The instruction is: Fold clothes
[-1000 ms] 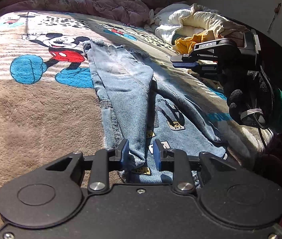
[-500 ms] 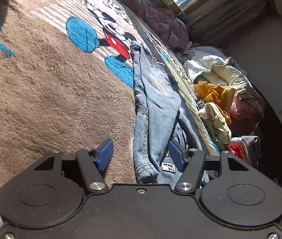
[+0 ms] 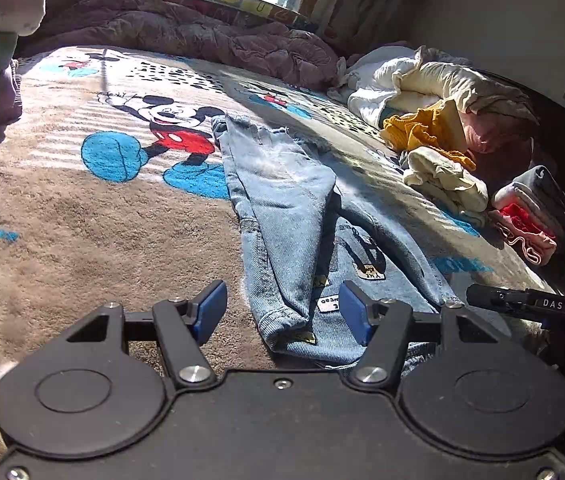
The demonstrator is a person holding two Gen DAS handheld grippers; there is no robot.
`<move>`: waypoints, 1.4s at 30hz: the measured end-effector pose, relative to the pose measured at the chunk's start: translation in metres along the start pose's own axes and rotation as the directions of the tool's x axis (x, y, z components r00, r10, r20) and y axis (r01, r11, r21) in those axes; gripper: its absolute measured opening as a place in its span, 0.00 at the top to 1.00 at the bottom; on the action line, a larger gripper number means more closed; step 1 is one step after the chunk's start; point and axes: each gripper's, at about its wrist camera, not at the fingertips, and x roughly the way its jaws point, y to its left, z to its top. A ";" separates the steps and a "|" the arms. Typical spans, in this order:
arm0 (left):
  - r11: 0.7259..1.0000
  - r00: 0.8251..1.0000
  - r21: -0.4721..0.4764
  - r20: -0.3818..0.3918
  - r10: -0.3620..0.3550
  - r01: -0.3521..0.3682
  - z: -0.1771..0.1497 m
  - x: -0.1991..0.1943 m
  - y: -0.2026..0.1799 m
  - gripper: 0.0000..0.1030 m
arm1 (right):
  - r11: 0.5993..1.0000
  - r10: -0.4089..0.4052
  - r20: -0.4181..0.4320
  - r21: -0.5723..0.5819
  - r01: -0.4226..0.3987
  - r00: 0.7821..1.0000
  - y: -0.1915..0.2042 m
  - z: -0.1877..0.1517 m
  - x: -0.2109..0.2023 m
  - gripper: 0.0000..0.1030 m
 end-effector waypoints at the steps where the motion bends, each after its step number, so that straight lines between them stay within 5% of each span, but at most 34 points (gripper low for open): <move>1: 0.992 1.000 0.124 0.006 0.026 -0.027 -0.003 -0.005 -0.012 0.34 | 0.996 -0.018 0.002 -0.088 0.018 1.000 0.007 0.000 -0.003 0.51; 3: 0.928 0.997 0.364 0.027 0.075 -0.080 -0.010 -0.014 -0.035 0.33 | 0.972 -0.058 0.020 -0.225 0.061 0.998 0.018 -0.003 -0.012 0.51; 7: 0.700 0.982 0.701 -0.002 0.191 -0.135 -0.038 -0.003 -0.060 0.33 | 0.832 -0.163 0.032 -0.533 0.155 0.986 0.041 -0.024 -0.021 0.50; 11: 0.519 0.961 0.832 0.058 0.270 -0.196 -0.054 0.012 -0.064 0.33 | 0.593 -0.253 0.059 -0.779 0.203 0.966 0.062 -0.057 -0.009 0.50; 15: 0.363 0.946 0.898 0.144 0.290 -0.248 -0.064 0.029 -0.069 0.32 | 0.477 -0.252 0.121 -0.848 0.232 0.960 0.068 -0.061 0.002 0.47; 21: 0.304 0.938 0.906 0.212 0.276 -0.294 -0.062 0.046 -0.064 0.31 | 0.290 -0.234 0.211 -0.917 0.275 0.949 0.076 -0.067 0.020 0.48; 25: 0.279 0.930 0.905 0.247 0.273 -0.323 -0.062 0.053 -0.063 0.37 | 0.250 -0.191 0.207 -0.935 0.251 0.959 0.073 -0.064 0.019 0.48; 28: 0.258 0.923 0.903 0.273 0.272 -0.344 -0.063 0.058 -0.063 0.71 | 0.217 -0.167 0.217 -0.944 0.250 0.962 0.074 -0.064 0.023 0.57; 29: 0.245 0.918 0.904 0.280 0.279 -0.350 -0.067 0.061 -0.065 0.85 | 0.214 -0.166 0.210 -0.946 0.243 0.964 0.075 -0.066 0.025 0.65; 30: 0.232 0.914 0.905 0.288 0.285 -0.357 -0.071 0.064 -0.068 0.88 | 0.212 -0.165 0.203 -0.948 0.236 0.965 0.076 -0.068 0.028 0.80; 31: 0.223 0.910 0.904 0.294 0.291 -0.364 -0.074 0.066 -0.069 0.89 | 0.209 -0.164 0.197 -0.951 0.229 0.967 0.077 -0.070 0.030 0.83; 34: 0.254 0.902 0.887 0.307 0.303 -0.387 -0.070 0.063 -0.069 0.90 | 0.268 -0.164 0.178 -0.939 0.217 0.970 0.079 -0.066 0.030 0.86; 41: 0.233 0.913 0.906 0.281 0.295 -0.354 -0.075 0.023 -0.080 0.92 | 0.285 -0.147 0.154 -0.939 0.191 0.977 0.091 -0.071 -0.003 0.87; 42: 0.248 0.918 0.904 0.274 0.287 -0.347 -0.072 0.014 -0.082 0.92 | 0.292 -0.147 0.134 -0.941 0.173 0.980 0.094 -0.072 -0.012 0.87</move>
